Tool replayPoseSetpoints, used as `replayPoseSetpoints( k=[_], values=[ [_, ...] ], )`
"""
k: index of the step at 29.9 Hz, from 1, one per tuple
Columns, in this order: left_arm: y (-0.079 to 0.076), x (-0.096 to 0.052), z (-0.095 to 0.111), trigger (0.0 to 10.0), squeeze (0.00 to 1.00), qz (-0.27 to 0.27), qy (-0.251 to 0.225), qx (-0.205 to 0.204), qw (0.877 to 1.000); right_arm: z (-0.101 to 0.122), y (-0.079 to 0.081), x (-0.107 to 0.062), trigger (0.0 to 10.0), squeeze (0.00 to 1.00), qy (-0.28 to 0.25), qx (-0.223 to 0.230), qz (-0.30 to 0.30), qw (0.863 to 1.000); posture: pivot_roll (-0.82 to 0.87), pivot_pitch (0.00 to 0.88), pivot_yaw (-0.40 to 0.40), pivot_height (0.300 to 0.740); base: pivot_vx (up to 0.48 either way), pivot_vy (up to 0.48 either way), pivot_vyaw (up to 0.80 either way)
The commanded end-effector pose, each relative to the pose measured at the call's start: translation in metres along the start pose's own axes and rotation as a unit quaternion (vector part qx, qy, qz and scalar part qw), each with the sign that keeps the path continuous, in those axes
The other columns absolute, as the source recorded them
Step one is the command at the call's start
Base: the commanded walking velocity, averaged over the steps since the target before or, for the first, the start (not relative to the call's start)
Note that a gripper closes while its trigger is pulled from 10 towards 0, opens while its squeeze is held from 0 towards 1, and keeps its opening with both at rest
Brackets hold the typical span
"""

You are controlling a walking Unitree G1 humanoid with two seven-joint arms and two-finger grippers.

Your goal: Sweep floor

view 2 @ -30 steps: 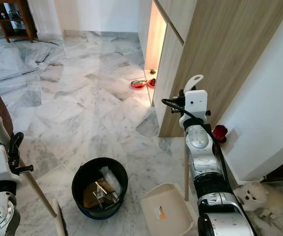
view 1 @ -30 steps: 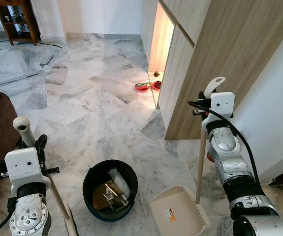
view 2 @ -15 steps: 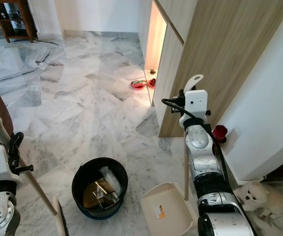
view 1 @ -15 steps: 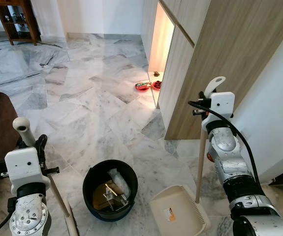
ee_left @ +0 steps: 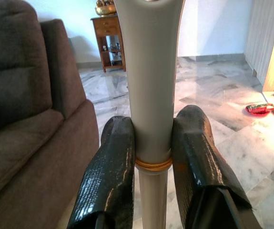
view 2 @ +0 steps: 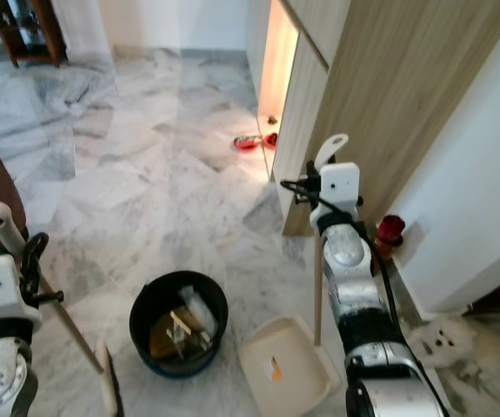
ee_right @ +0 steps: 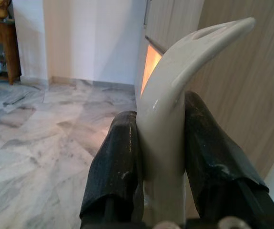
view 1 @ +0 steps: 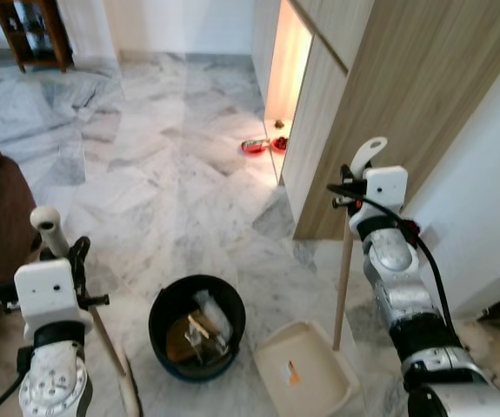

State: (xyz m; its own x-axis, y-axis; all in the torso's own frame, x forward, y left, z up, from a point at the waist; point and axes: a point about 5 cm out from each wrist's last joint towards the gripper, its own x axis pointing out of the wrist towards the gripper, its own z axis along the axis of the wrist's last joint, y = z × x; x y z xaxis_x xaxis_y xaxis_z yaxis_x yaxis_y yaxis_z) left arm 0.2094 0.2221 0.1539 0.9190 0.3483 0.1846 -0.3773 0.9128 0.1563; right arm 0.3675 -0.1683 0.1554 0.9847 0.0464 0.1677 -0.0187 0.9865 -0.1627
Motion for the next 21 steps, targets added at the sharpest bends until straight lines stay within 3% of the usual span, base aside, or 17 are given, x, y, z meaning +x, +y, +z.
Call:
replayPoseSetpoints(
  k=[1,21],
  values=[
    [0.000,0.001,0.004,10.0,0.00,0.000,-0.016,0.004,1.000,0.003,-0.001,0.000,10.0,0.00,-0.012,-0.002,0.004,1.000,0.09,0.063,-0.059,0.740,-0.341,0.000,0.00],
    [0.000,0.003,0.004,10.0,0.00,0.008,-0.020,0.003,1.000,0.020,0.004,0.000,10.0,0.00,-0.054,-0.005,0.026,0.998,0.08,0.064,-0.062,0.740,-0.302,0.000,0.00]
  ],
)
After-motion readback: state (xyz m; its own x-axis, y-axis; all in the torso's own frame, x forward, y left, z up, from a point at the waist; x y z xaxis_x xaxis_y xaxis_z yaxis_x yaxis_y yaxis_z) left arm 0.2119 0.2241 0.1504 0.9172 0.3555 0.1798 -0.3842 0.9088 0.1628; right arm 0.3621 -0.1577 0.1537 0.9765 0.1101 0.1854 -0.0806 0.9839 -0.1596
